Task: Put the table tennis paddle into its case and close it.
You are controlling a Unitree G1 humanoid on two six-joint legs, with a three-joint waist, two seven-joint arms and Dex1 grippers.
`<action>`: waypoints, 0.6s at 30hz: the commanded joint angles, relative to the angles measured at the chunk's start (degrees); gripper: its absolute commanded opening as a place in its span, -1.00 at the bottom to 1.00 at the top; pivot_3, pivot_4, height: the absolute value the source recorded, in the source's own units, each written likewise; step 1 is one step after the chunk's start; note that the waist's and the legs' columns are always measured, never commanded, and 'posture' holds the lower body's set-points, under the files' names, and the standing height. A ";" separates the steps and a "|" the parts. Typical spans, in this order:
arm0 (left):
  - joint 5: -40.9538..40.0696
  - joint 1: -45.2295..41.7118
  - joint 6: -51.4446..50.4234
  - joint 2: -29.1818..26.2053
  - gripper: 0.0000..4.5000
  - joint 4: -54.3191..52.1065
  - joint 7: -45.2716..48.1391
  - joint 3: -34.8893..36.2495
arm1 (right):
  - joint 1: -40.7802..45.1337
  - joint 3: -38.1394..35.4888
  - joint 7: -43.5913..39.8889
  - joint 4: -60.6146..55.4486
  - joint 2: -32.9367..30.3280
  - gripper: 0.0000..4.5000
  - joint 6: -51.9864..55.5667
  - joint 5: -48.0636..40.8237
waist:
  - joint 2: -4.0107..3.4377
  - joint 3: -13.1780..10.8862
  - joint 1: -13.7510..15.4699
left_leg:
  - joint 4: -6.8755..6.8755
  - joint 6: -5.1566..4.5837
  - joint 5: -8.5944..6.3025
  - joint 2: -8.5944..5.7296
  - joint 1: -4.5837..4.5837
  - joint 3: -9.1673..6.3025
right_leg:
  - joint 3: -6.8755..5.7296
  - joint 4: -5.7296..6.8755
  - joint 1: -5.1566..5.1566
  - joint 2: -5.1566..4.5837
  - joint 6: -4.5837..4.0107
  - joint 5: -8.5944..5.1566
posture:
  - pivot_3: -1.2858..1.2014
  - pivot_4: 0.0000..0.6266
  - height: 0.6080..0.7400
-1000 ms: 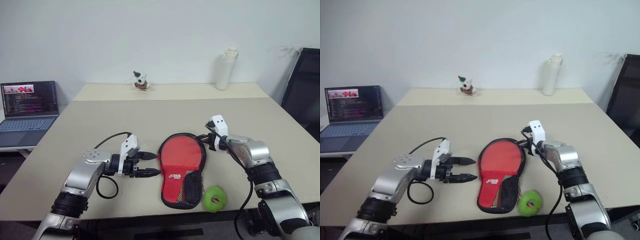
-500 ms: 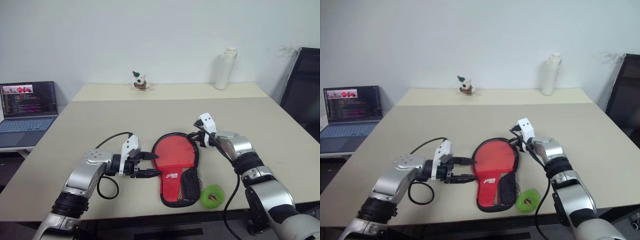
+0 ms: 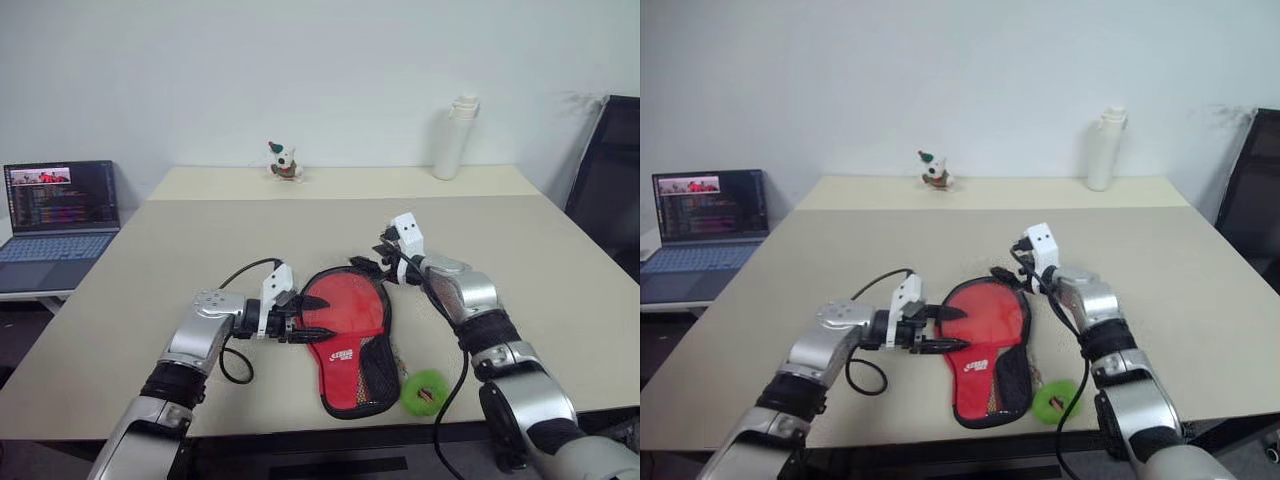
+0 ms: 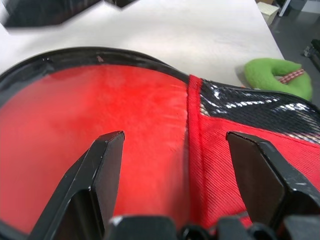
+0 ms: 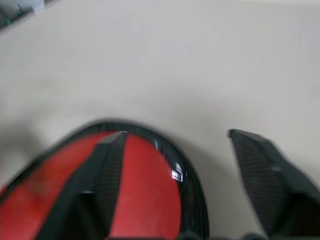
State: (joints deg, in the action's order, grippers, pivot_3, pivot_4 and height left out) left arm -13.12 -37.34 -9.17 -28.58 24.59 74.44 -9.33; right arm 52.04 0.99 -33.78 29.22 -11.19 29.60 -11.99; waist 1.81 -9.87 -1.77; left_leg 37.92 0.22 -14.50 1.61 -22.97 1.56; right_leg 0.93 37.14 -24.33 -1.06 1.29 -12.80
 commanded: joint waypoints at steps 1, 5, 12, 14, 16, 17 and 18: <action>1.36 -3.84 3.48 1.10 0.58 2.82 0.66 -0.52 | -4.10 -2.11 -0.71 -14.74 -2.47 0.99 5.30 -3.63 | 0.00 0.00 0.11 | 0.00 0.00 0.00 0.00 -0.02 -0.03 | -0.02 -0.01 0.00 0.00 0.00 0.00 | 0.03 -0.52 1.00; 3.31 -8.27 7.03 2.83 0.58 8.91 1.74 -1.46 | -12.90 -3.74 -2.59 -33.20 -8.07 0.99 16.58 -10.13 | 0.01 0.00 0.50 | 0.03 0.00 0.00 -0.04 -0.04 -0.04 | -0.03 -0.03 0.00 -0.01 0.01 0.00 | 0.03 -0.52 1.00; 8.66 -19.52 16.80 5.26 0.58 26.81 3.54 -2.74 | -29.65 -14.38 -8.37 -61.95 -22.21 0.99 40.34 -35.23 | 0.04 -0.07 0.66 | 0.03 -0.01 -0.01 -0.07 -0.06 -0.04 | -0.05 -0.12 0.02 0.02 0.14 -0.09 | 0.03 -0.52 1.00; 9.92 -21.35 18.50 6.67 0.58 31.06 3.15 -2.91 | -35.16 -15.10 -9.53 -67.71 -26.99 0.99 41.02 -36.77 | 0.05 -0.07 0.75 | 0.04 -0.01 -0.01 -0.05 -0.01 -0.06 | -0.06 -0.10 0.09 0.03 0.30 -0.18 | 0.03 -0.52 1.00; 11.05 -22.28 20.08 7.95 0.58 33.99 3.09 -3.06 | -39.25 -14.58 -9.57 -70.88 -30.71 0.99 39.44 -35.80 | 0.08 -0.07 0.58 | 0.04 -0.01 -0.01 -0.05 0.02 -0.04 | -0.10 -0.14 0.16 0.04 0.31 -0.20 | 0.03 -0.52 1.00; 11.61 -22.49 20.64 8.77 0.58 35.16 2.94 -3.16 | -41.26 -13.68 -9.38 -71.93 -32.41 0.99 37.67 -34.08 | 0.10 -0.09 0.46 | 0.04 -0.01 -0.01 -0.06 0.02 -0.04 | -0.07 -0.14 0.15 0.04 0.32 -0.20 | 0.03 -0.52 1.00; 12.20 -22.61 21.24 9.46 0.58 36.14 2.80 -3.30 | -43.03 -12.72 -9.28 -72.72 -33.81 0.99 35.72 -32.40 | 0.13 -0.10 0.36 | 0.05 -0.01 -0.01 -0.07 0.02 -0.04 | -0.04 -0.13 0.15 0.03 0.32 -0.20 | 0.03 -0.52 1.00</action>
State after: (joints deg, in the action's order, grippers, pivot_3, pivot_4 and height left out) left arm -1.74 -58.45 10.32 -19.85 59.86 77.11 -12.37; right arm 9.62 -12.01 -42.84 -40.59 -43.49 68.67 -45.98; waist 1.93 -9.97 -1.41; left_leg 37.99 0.21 -14.51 1.54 -22.95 1.53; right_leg 0.88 37.01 -24.19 -1.03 1.62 -13.00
